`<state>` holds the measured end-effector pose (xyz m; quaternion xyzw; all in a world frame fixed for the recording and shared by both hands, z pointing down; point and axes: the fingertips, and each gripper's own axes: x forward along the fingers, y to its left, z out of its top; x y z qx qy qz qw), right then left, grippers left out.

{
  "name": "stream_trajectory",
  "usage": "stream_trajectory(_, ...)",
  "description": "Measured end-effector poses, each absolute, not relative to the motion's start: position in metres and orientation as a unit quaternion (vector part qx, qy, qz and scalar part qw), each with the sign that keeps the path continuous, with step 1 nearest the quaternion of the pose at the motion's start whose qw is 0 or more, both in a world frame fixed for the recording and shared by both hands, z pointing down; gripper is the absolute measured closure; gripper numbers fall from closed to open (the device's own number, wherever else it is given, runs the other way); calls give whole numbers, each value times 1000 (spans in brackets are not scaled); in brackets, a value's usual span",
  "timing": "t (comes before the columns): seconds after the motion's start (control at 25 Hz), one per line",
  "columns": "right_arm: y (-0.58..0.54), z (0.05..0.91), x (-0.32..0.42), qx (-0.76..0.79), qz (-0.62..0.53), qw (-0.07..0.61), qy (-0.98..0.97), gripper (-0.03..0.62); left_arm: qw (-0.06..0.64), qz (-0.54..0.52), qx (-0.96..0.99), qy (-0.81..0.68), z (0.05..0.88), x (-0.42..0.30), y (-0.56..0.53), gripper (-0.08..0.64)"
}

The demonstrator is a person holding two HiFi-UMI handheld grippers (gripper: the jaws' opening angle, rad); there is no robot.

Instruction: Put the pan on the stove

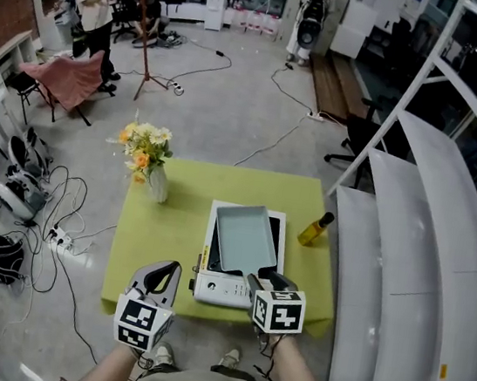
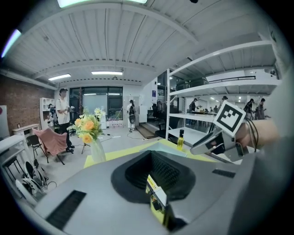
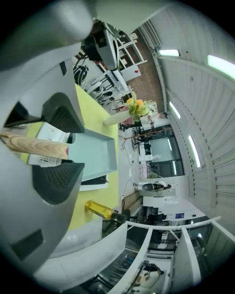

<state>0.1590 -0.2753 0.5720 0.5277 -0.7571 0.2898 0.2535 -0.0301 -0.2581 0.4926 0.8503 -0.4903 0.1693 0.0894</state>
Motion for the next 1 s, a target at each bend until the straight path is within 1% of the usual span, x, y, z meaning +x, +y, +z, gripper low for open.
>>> stream_trajectory(0.24,-274,498,153,526,247,182,-793,437,54,147,854,-496,453,-34,-257,554)
stream_trajectory(0.44,-263,441,147,521,208,130,-818,450,-2,138,866,-480,415,-24,-246,554)
stream_trajectory(0.68,-243,384,144,508,173,70,-841,491,-24,86,876,-475,365,-24,-232,554)
stream_trajectory(0.92,-221,347,148,515,119,44,-848,542,-35,73,877,-473,338,-25,-211,554)
stream_trajectory(1.0,-216,342,150,520,92,46,-848,557,-33,71,879,-471,337,-26,-205,554)
